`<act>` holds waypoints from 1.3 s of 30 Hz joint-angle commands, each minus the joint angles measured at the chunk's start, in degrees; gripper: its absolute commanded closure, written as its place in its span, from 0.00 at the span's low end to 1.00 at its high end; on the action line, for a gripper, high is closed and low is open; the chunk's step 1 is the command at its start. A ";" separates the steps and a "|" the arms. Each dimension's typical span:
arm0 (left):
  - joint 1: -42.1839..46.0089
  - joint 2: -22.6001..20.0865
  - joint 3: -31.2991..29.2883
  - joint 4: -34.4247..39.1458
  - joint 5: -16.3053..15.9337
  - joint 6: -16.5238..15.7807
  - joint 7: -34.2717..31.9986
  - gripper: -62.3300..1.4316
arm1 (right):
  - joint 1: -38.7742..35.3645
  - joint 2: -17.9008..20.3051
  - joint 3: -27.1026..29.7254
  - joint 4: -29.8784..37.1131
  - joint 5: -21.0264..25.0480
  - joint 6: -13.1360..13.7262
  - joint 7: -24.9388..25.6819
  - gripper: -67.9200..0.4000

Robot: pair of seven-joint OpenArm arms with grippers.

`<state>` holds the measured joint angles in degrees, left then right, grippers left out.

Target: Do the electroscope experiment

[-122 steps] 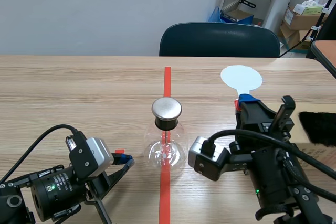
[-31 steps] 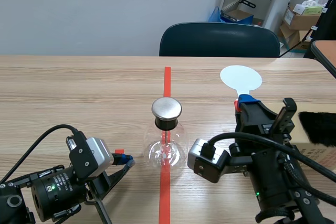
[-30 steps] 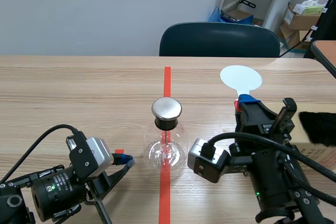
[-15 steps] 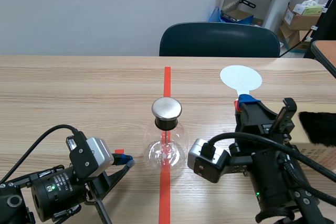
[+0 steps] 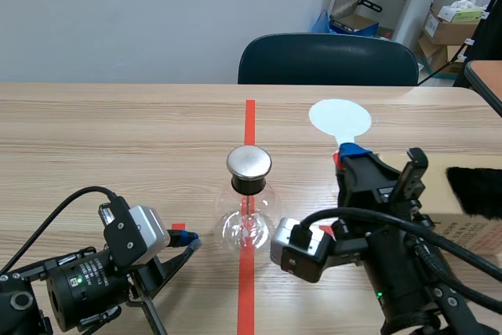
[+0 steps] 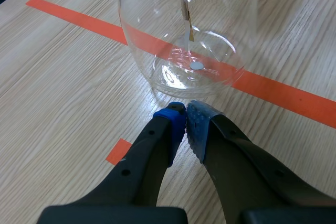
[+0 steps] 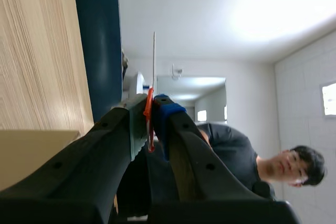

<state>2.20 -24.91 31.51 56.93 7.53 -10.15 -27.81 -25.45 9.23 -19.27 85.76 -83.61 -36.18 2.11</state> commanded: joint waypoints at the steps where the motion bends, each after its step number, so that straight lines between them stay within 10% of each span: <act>1: -0.15 0.42 -0.07 0.76 -0.42 0.09 -0.63 0.89 | 0.37 0.46 0.11 0.83 -0.09 -0.59 1.92 0.97; 19: -0.15 0.42 -0.07 0.76 -0.42 0.09 -0.63 0.89 | 0.37 0.46 0.11 0.83 -0.09 -0.59 23.91 0.97; 39: -0.15 0.42 -0.07 0.76 -0.42 0.09 -0.63 0.89 | 0.37 0.48 0.13 0.83 -0.09 -0.59 25.09 0.97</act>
<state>2.20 -24.91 31.51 56.93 7.51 -10.15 -27.81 -25.43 9.23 -19.27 85.76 -83.61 -36.18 28.08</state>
